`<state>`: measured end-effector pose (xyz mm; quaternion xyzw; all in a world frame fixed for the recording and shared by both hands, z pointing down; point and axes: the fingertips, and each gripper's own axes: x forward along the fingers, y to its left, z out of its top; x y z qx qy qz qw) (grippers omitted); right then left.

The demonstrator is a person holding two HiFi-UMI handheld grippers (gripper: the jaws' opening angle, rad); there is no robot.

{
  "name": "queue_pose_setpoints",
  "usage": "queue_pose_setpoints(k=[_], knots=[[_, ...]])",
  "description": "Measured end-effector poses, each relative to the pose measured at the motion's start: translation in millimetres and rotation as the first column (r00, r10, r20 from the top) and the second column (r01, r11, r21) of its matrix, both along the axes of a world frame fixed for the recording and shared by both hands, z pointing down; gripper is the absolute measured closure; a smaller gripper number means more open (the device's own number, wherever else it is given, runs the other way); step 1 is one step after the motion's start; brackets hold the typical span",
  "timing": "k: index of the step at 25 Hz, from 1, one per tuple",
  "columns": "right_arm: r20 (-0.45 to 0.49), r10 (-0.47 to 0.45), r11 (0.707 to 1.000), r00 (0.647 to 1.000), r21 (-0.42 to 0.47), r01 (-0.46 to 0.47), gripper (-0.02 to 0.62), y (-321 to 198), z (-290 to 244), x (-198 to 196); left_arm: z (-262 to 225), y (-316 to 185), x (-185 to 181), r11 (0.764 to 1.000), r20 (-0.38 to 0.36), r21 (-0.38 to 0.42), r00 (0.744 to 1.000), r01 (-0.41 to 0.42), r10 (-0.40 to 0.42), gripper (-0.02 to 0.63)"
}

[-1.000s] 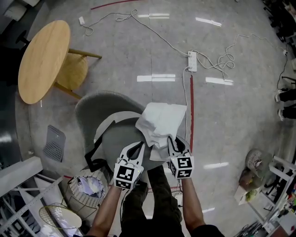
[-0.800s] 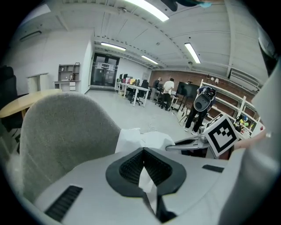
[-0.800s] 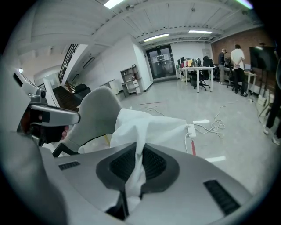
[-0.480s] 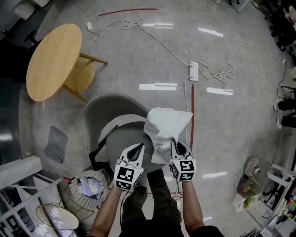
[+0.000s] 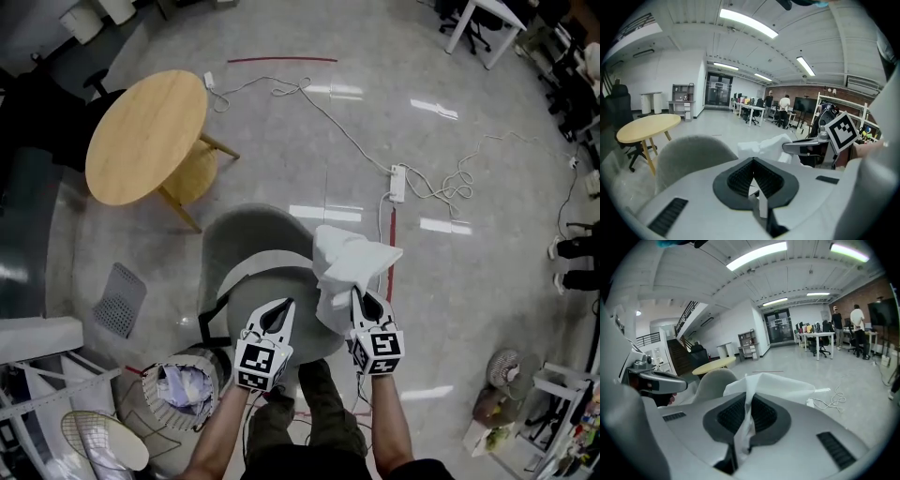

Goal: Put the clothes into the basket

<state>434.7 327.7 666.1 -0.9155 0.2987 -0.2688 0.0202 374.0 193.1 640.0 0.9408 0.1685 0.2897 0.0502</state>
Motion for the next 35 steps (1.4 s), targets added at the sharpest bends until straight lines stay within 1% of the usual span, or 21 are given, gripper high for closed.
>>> queue_pose_setpoints(k=[5,9,14,19,23,27,30,35], knots=[[-0.074,-0.039,0.999,0.997,0.018,0.040,0.555,-19,-47,10,-36,-17,-5,0.998,-0.057,0.011,0.997,0.054,-0.053,0.600],[-0.118,-0.072,0.996,0.990,0.037,0.077,0.555,-40,-81,7,-71,-38,-10,0.995,-0.106,0.018,0.990,0.099,-0.097,0.600],[-0.170,-0.141,0.987,0.975,0.056,0.152,0.555,-71,-126,-9,-112,-71,-28,0.984,-0.171,0.037,0.971,0.177,-0.168,0.600],[-0.234,-0.229,0.965,0.945,0.071,0.252,0.555,-111,-164,-22,-138,-106,-54,0.959,-0.218,0.052,0.940,0.280,-0.262,0.600],[-0.270,-0.302,0.939,0.914,0.083,0.335,0.555,-147,-191,-40,-158,-137,-85,0.927,-0.251,0.056,0.903,0.372,-0.348,0.600],[-0.282,-0.375,0.906,0.883,0.091,0.414,0.555,-182,-207,-69,-169,-164,-124,0.886,-0.271,0.058,0.862,0.460,-0.429,0.600],[-0.292,-0.452,0.863,0.843,0.094,0.496,0.555,-210,-216,-96,-177,-180,-157,0.846,-0.284,0.056,0.821,0.530,-0.496,0.600],[-0.299,-0.568,0.778,0.767,0.108,0.619,0.555,-264,-222,-150,-180,-218,-219,0.767,-0.287,0.061,0.747,0.639,-0.600,0.600]])
